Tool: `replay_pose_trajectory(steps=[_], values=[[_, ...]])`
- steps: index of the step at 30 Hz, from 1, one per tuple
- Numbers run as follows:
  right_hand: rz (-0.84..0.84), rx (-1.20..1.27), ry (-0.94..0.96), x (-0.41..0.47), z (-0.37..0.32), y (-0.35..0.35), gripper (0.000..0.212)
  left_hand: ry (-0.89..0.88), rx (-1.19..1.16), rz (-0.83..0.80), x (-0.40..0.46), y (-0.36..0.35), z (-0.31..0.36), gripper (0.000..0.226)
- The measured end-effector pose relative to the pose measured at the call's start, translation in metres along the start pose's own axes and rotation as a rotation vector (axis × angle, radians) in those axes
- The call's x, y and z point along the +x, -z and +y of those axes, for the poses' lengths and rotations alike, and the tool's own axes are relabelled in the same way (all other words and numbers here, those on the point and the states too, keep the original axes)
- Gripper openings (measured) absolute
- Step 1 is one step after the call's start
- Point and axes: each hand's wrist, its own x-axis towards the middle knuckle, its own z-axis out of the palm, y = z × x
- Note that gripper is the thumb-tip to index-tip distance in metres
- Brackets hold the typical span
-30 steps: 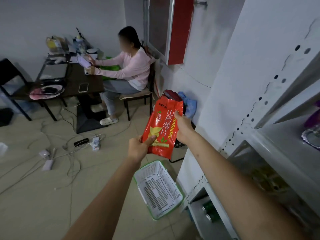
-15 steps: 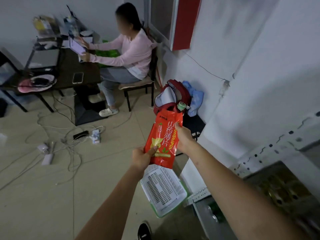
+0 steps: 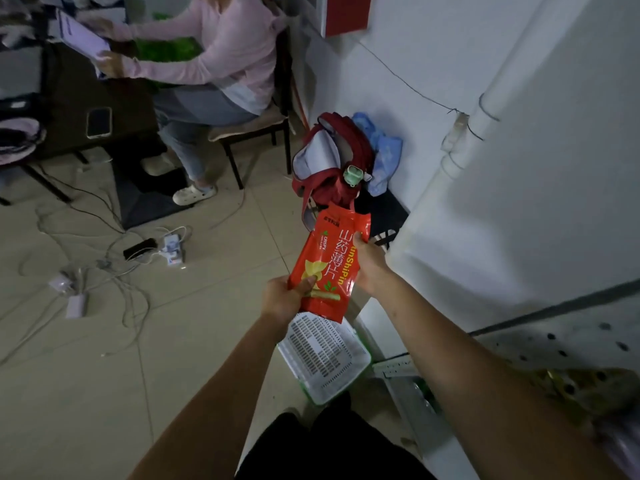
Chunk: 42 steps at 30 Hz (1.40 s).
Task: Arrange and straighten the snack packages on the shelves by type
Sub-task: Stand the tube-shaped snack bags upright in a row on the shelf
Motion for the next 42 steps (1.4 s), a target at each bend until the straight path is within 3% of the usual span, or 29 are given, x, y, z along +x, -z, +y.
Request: replay_pose_trajectory(steps=[11, 17, 19, 21, 25, 29, 34, 42], values=[[0.205, 0.078, -0.072, 0.058, 0.031, -0.001, 0.029, 0.116, 0.173, -0.047, 0.085, 0.001, -0.029, 0.030], [0.235, 0.070, -0.174, 0.093, 0.068, -0.001, 0.026, 0.206, 0.249, -0.067, 0.118, 0.008, -0.071, 0.061], [0.214, 0.037, -0.204, 0.109, 0.084, -0.001, 0.027, 0.237, 0.238, -0.081, 0.124, 0.007, -0.090, 0.048], [0.211, -0.020, -0.208, 0.130, 0.107, -0.001, 0.026, 0.279, 0.218, -0.063, 0.131, 0.008, -0.115, 0.038], [0.213, -0.116, -0.245, 0.178, 0.157, -0.002, 0.029, 0.356, 0.160, -0.098, 0.161, 0.011, -0.168, 0.052], [0.239, -0.152, -0.301, 0.235, 0.221, 0.001, 0.035, 0.373, 0.182, -0.082, 0.207, 0.016, -0.224, 0.032], [0.275, -0.263, -0.319, 0.299, 0.307, -0.012, 0.044, 0.409, 0.279, -0.050, 0.262, 0.034, -0.302, 0.029], [0.313, -0.234, -0.437, 0.381, 0.425, 0.009, 0.036, 0.375, 0.554, -0.105, 0.347, 0.043, -0.407, 0.051]])
